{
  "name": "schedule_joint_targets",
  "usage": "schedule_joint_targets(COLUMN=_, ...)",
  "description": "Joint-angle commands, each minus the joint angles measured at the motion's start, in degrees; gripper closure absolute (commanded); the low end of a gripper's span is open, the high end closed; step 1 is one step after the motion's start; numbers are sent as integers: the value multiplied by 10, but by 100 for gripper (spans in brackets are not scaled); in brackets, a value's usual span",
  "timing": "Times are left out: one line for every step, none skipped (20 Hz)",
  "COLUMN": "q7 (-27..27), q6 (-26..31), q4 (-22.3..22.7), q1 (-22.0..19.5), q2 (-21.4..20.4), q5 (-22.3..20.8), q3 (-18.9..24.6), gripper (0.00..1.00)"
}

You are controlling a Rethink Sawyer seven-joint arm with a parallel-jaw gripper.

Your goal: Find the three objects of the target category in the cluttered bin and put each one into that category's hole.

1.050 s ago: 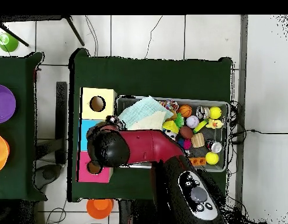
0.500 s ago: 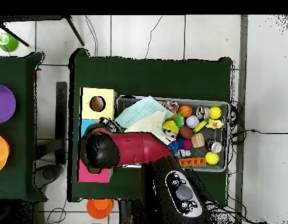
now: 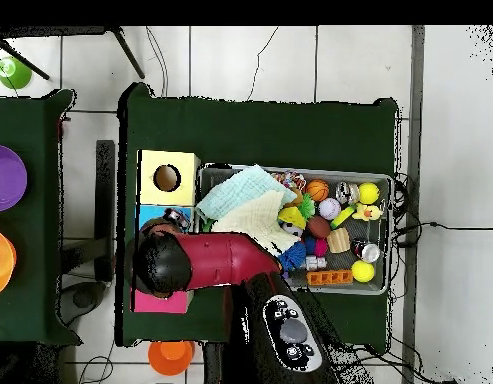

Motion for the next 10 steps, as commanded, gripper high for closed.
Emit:
schedule_joint_targets(q7=175, q6=6, q4=-25, q1=15, q2=33, q5=28, q3=-55, gripper=100)
schedule_joint_targets(q7=172, q6=8, q4=-27, q1=19, q2=35, q5=29, q3=-59, gripper=100)
schedule_joint_targets(q7=171, q6=12, q4=-29, q1=24, q2=36, q5=29, q3=-65, gripper=100)
schedule_joint_targets(q7=170, q6=14, q4=-29, q1=27, q2=37, q5=30, q3=-68, gripper=100)
schedule_joint_targets(q7=169, q6=15, q4=-29, q1=28, q2=38, q5=31, q3=-70, gripper=100)
schedule_joint_targets(q7=168, q6=13, q4=-27, q1=29, q2=38, q5=33, q3=-70, gripper=100)
schedule_joint_targets(q7=166, q6=11, q4=-23, q1=28, q2=38, q5=35, q3=-70, gripper=100)
schedule_joint_targets(q7=166, q6=9, q4=-22, q1=29, q2=38, q5=36, q3=-70, gripper=100)
schedule_joint_targets(q7=165, q6=3, q4=-17, q1=26, q2=36, q5=38, q3=-68, gripper=100)
schedule_joint_targets(q7=162, q6=0, q4=-14, q1=25, q2=36, q5=41, q3=-66, gripper=0)
